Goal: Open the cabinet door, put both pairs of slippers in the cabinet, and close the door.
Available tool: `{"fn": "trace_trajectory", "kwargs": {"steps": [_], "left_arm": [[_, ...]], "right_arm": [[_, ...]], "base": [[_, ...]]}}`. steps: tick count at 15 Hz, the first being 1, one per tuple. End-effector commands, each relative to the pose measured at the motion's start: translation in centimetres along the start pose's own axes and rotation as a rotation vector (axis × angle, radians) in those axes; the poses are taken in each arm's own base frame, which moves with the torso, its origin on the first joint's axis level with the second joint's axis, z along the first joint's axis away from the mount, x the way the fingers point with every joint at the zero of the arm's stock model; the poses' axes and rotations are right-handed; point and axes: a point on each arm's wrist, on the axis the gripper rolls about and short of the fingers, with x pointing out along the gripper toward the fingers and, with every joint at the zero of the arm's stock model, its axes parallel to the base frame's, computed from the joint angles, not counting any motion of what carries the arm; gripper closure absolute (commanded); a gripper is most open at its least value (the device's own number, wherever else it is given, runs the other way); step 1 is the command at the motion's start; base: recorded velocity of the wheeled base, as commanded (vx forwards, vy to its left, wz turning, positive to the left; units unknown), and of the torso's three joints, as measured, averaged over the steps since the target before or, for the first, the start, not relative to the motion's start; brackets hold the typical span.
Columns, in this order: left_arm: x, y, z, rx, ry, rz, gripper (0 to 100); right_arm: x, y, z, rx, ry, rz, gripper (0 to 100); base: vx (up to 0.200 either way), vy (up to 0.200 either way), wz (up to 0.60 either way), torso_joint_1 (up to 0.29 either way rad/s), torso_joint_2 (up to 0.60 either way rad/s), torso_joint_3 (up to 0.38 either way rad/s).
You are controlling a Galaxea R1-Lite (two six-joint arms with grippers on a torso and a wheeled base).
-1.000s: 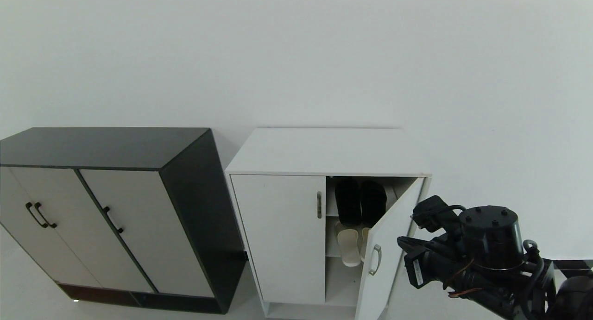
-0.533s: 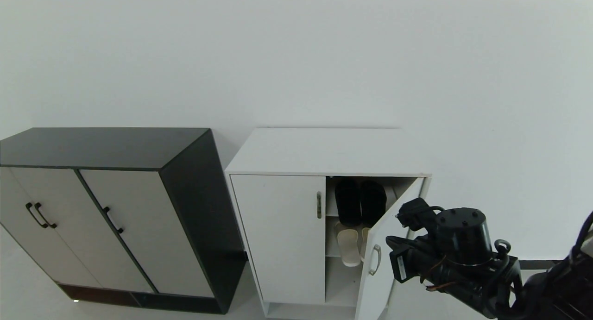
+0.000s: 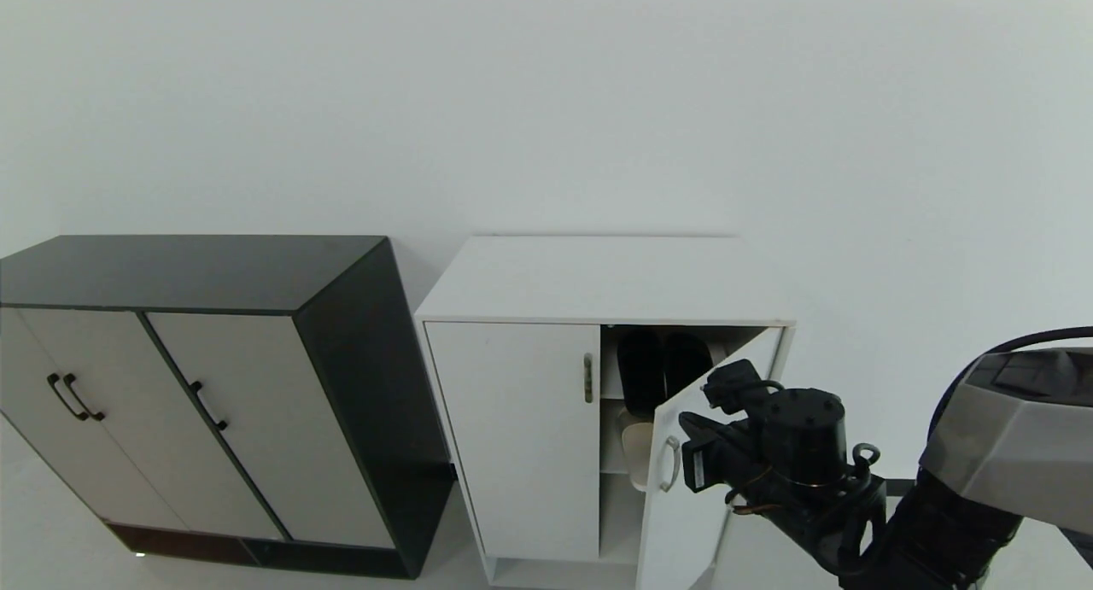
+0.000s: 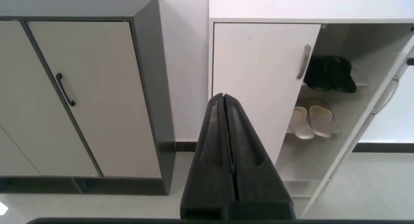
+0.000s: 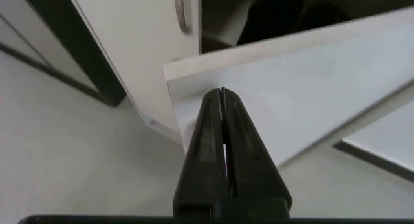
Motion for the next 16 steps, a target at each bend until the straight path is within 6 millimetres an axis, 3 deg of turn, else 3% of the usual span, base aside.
{"fn": "trace_trajectory", "kwargs": {"steps": [1,6,8,11,16], "left_arm": [[0.0,0.0,0.0,-0.001,0.0,0.0,100],[0.0,0.0,0.0,0.0,0.0,0.0,100],[0.0,0.0,0.0,0.0,0.0,0.0,100],[0.0,0.0,0.0,0.0,0.0,0.0,100],[0.0,0.0,0.0,0.0,0.0,0.0,100]], "right_arm": [[0.5,0.0,-1.0,-0.003,0.017,0.0,100],[-1.5,-0.8,-1.5,0.011,-0.002,0.164,100],[-1.8,-1.8,-1.8,0.02,-0.02,0.218,100],[-2.0,-2.2,-2.0,0.022,-0.012,0.221,100],[-1.3,-2.2,-2.3,0.022,-0.013,0.227,100]], "base": [[0.0,0.0,0.0,0.0,0.0,0.0],[0.0,0.0,0.0,0.0,0.0,0.0],[0.2,0.0,0.0,0.002,0.0,0.0],[0.2,0.0,0.0,0.001,0.0,0.001],[0.0,0.0,0.0,0.0,0.0,0.0]]}}
